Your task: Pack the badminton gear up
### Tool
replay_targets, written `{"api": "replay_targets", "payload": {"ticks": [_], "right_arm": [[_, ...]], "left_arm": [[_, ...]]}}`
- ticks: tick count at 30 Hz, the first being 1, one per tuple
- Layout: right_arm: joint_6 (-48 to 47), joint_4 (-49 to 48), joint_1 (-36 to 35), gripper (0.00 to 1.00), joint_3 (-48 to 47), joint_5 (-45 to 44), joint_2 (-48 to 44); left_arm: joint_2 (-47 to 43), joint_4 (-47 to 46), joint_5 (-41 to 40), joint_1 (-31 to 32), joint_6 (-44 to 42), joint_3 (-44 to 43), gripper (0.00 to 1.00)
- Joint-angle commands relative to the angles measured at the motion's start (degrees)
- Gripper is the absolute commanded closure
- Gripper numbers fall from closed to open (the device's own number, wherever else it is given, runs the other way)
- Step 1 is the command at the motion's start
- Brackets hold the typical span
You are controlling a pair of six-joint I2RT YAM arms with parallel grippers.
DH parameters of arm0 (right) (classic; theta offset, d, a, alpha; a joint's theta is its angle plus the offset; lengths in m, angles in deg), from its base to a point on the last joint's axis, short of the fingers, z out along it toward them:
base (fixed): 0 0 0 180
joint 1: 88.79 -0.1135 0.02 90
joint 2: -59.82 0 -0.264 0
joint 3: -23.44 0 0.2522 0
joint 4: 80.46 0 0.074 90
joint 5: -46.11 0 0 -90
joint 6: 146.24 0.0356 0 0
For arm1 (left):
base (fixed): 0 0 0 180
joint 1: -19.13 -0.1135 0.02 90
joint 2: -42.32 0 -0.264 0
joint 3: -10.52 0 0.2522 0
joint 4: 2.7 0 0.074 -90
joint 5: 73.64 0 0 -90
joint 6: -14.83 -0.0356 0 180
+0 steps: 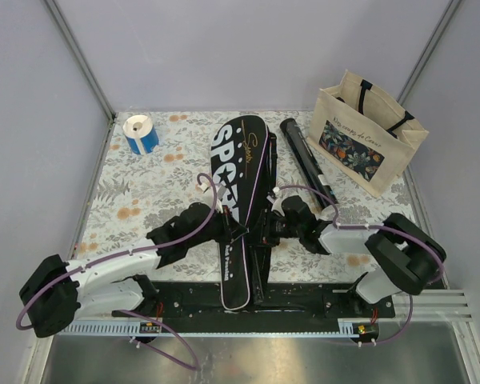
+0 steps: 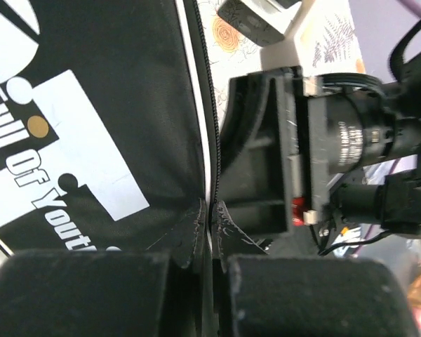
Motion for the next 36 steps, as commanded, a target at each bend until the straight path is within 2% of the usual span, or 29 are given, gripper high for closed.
{"api": "replay_targets", "payload": {"ticks": [1, 6, 10, 15, 19, 30, 34, 36], "right_arm": [[-2.26, -11.49, -0.22, 1.0, -3.72, -7.94, 6.08], [0.29, -22.74, -0.31, 1.0, -2.66, -8.9, 13.03], [2.31, -27.4, -0.83, 1.0, -3.1, -9.61, 17.25], [4.59, -28.2, -1.89, 0.94, -4.33, -11.53, 19.28], [7.67, -29.26, -2.15, 0.94, -2.49, -17.16, 18.32], [7.76, -25.3, -5.75, 0.93, -4.51, -25.61, 20.16], [8.73, -24.78, -7.07, 0.87, -5.56, -25.87, 21.04], [8.64, -24.25, -7.51, 0.75, -6.44, -24.21, 20.78]], "left_arm": [[-3.29, -9.6, -0.3, 0.24, 9.41, 1.63, 1.0], [-5.13, -10.31, -3.46, 0.15, 12.58, 3.39, 1.0], [-5.66, -10.75, -4.7, 0.15, 13.9, 4.62, 1.0], [-4.79, -12.33, -5.58, 0.33, 14.87, 5.5, 1.0], [-3.65, -13.92, -8.74, 1.38, 16.98, 6.29, 1.0], [-0.92, -12.6, -15.42, 5.07, 17.6, 4.8, 1.0], [-0.31, -13.12, -16.83, 5.6, 18.3, 5.15, 1.0], [0.04, -12.95, -17.27, 5.6, 18.13, 4.8, 1.0]]}}
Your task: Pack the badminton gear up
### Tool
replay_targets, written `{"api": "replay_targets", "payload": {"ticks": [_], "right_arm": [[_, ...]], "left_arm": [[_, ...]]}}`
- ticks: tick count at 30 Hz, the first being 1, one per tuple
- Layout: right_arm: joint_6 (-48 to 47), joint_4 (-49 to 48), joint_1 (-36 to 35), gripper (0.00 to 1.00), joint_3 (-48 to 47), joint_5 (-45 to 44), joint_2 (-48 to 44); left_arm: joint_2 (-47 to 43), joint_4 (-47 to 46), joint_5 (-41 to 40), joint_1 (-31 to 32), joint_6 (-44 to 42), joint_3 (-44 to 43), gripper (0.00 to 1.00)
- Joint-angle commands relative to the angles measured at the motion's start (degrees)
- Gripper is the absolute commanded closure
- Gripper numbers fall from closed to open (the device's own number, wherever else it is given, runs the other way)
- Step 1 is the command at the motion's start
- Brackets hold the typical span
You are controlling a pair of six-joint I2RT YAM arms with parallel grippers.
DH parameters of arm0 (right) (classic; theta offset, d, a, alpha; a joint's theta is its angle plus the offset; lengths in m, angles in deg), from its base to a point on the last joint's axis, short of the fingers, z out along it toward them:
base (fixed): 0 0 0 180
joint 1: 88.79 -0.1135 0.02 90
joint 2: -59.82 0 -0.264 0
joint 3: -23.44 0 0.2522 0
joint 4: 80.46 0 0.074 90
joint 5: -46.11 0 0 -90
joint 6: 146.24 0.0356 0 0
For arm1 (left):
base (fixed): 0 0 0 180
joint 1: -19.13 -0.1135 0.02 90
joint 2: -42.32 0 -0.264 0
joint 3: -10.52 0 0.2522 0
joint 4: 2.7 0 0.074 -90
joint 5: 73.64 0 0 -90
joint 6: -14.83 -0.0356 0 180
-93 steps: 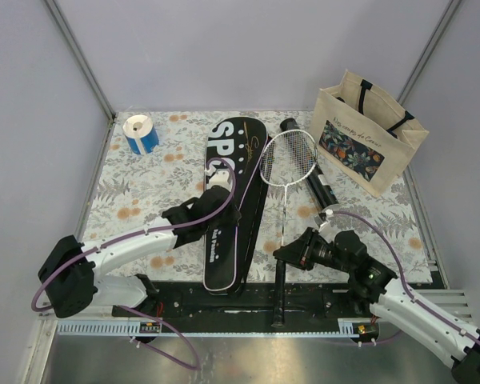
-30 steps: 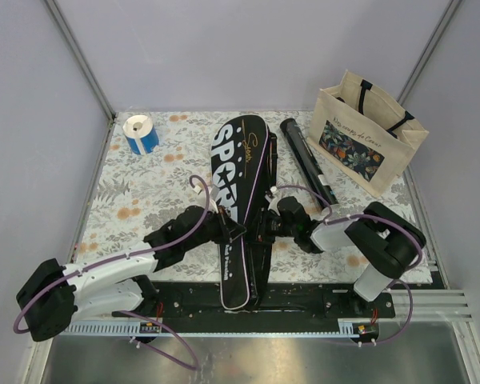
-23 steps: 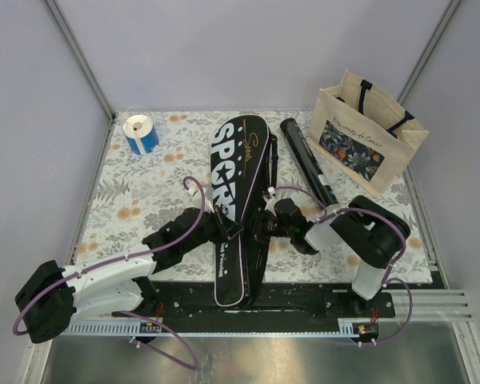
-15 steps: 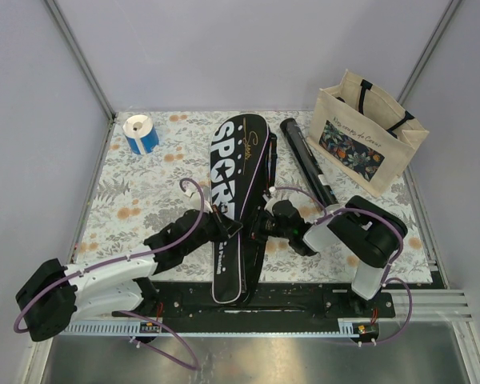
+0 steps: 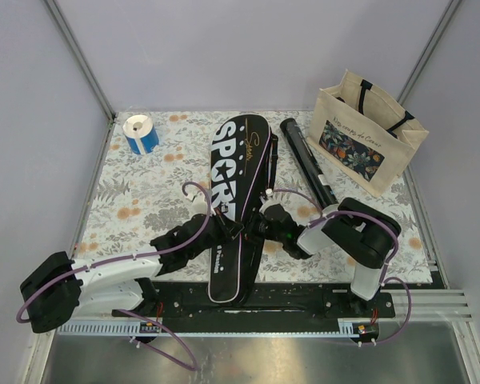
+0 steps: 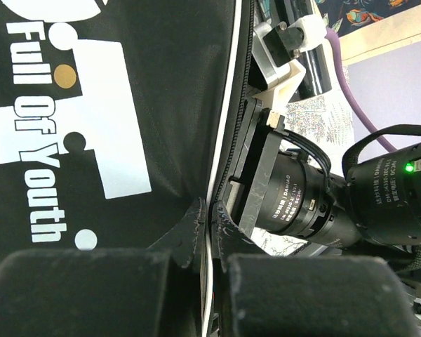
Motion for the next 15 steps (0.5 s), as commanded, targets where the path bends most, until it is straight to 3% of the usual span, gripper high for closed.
{"api": "replay_targets", "payload": {"ticks": [1, 4, 6, 11, 15], "right_arm": [[-0.17, 3.25, -0.83, 0.69, -3.79, -3.57, -0.05], [-1.48, 13.71, -0.74, 0.5, -3.28, -3.03, -5.83], [-1.75, 19.17, -0.65, 0.42, -1.18, -5.13, -10.58], [-3.06, 28.85, -0.57, 0.32, 3.22, -7.95, -21.57], [-4.03, 36.13, -0.65, 0.23, 5.34, -9.18, -29.04]], "left_arm": [[0.38, -4.86, -0.13, 1.1, 1.56, -1.65, 1.0], [0.29, -1.97, -0.66, 1.1, 0.33, -3.14, 1.0], [-0.06, -0.21, -1.01, 1.1, -0.99, -4.2, 0.99], [-1.2, 2.17, -2.42, 1.01, -3.01, -5.34, 0.76], [-1.56, 3.22, -1.72, 1.01, -6.17, -6.92, 0.66]]}}
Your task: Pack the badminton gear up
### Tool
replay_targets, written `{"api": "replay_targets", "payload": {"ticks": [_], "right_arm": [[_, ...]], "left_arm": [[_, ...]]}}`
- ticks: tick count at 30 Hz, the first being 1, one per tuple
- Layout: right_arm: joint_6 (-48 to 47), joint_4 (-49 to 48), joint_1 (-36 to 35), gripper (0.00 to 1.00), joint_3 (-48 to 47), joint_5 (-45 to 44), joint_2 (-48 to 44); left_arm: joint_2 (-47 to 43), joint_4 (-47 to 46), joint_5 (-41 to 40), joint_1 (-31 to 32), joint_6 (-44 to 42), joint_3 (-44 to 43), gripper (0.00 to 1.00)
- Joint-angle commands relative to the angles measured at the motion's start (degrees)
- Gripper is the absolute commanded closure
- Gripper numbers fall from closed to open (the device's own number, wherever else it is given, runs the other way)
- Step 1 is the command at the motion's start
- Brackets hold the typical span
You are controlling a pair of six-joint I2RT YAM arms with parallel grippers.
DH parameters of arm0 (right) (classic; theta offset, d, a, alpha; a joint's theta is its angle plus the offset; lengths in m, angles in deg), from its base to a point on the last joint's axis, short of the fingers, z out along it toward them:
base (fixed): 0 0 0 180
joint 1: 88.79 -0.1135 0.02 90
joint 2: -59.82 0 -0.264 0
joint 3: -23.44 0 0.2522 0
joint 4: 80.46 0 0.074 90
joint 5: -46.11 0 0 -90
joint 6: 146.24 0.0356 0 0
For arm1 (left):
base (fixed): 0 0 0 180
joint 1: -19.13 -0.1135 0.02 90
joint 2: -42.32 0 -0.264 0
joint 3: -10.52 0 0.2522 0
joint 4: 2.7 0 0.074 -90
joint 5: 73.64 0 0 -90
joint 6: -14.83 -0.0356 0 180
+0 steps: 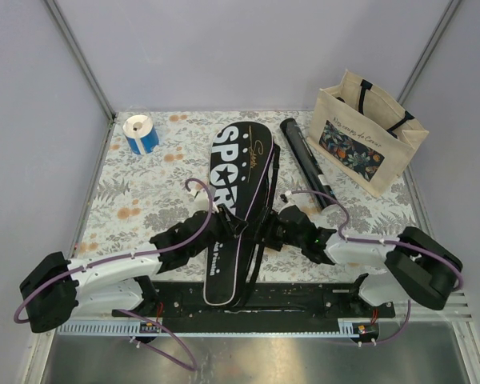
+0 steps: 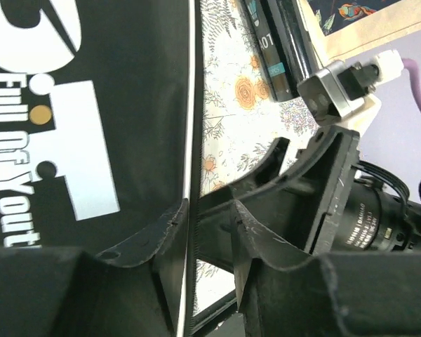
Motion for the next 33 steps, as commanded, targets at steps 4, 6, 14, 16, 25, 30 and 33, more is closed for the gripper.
{"api": "replay_targets", "payload": {"ticks": [4, 6, 14, 16, 25, 30, 33], "right_arm": [[-4.19, 18.44, -0.17, 0.21, 1.67, -8.83, -13.62], [-5.77, 20.82, -0.17, 0.18, 0.88, -11.99, -16.62], [-9.56, 21.19, 1.15, 0.12, -5.36, -17.98, -13.39], [-10.78, 19.0, 1.5, 0.13, -6.76, -17.55, -10.23], [-12.63, 16.97, 4.14, 0.16, -15.29, -10.87, 4.71], [-14.04, 19.6, 5.01, 0.21, -20.92, -5.86, 13.86], [-14.22, 18.02, 5.01, 0.25, -20.04, -4.19, 15.79]], "left_arm": [[-1.69, 3.14, -1.08, 0.07, -6.67, -5.77, 0.47], [-2.74, 5.6, -1.87, -0.02, -8.25, -6.92, 0.37], [-6.87, 26.33, -4.16, -1.34, -19.4, -14.91, 0.08], [-8.28, 30.73, -4.42, -1.34, -22.3, -16.41, 0.06], [-18.99, 37.62, -3.28, -1.51, -28.64, -12.03, 0.01], [-25.85, 35.4, -5.03, -1.51, -28.39, -9.47, 0.01], [-28.49, 35.06, -6.44, -1.42, -27.77, -9.12, 0.01]]}}
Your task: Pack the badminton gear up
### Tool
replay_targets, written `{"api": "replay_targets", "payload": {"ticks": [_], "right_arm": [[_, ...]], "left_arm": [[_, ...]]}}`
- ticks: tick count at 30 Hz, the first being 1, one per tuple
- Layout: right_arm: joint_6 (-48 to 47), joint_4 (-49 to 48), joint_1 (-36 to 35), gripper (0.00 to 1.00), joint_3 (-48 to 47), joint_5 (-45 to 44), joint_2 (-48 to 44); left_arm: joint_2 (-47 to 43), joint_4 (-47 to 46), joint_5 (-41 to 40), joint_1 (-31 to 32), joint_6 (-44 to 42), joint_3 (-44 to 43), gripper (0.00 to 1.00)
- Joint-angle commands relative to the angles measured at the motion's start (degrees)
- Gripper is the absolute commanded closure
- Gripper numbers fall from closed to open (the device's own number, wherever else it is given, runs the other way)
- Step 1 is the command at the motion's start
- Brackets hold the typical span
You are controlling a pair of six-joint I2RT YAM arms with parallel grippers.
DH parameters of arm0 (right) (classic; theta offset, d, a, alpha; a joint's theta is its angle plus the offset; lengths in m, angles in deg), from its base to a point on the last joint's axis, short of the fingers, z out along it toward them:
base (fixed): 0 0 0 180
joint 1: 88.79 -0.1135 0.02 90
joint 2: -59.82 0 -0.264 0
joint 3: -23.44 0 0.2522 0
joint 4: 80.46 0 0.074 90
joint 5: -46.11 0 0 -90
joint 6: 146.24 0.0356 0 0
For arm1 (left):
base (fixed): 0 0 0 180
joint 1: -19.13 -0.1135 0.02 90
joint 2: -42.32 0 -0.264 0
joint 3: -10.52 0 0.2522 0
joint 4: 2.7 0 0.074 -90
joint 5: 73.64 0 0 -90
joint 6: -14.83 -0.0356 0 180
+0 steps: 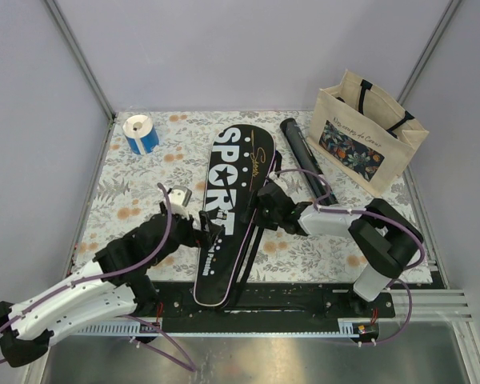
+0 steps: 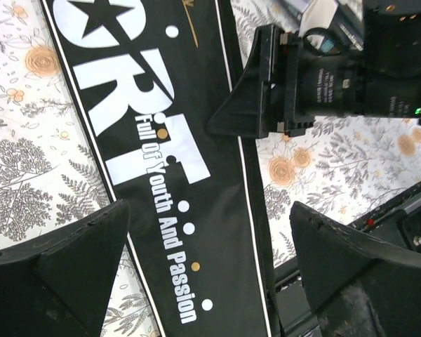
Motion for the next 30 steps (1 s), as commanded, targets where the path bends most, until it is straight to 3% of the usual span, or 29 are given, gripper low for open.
{"api": "replay_targets", "payload": {"ticks": [1, 3, 7, 13, 21, 30], "right_arm": [[-1.37, -1.08, 0.4, 0.26, -0.76, 3.62, 2.44], [-1.19, -1.35, 0.4, 0.3, -0.24, 5.46, 3.59], [-0.23, -3.54, 0.4, 0.47, 1.34, 6.43, 4.38], [-0.48, -6.97, 0.4, 0.99, 3.19, 5.02, -1.93], [-1.38, -1.79, 0.4, 1.0, -0.67, 5.19, -12.57], [2.24, -0.04, 0.49, 1.0, -3.22, 5.99, -17.41]], "left_arm": [[-3.6, -2.51, -4.02, -0.22, -0.56, 1.04, 0.01], [-4.74, -3.31, -6.3, -0.22, 0.32, 2.62, 0.01], [-4.75, -5.06, -5.44, -0.14, 1.81, 4.56, 0.01], [-0.36, -1.2, -6.05, -0.22, 6.12, 4.39, 0.01], [2.02, -7.26, 0.97, -0.31, 7.1, 6.67, 0.01], [0.88, -2.25, 0.19, -0.31, 10.17, 6.5, 0.01]]}}
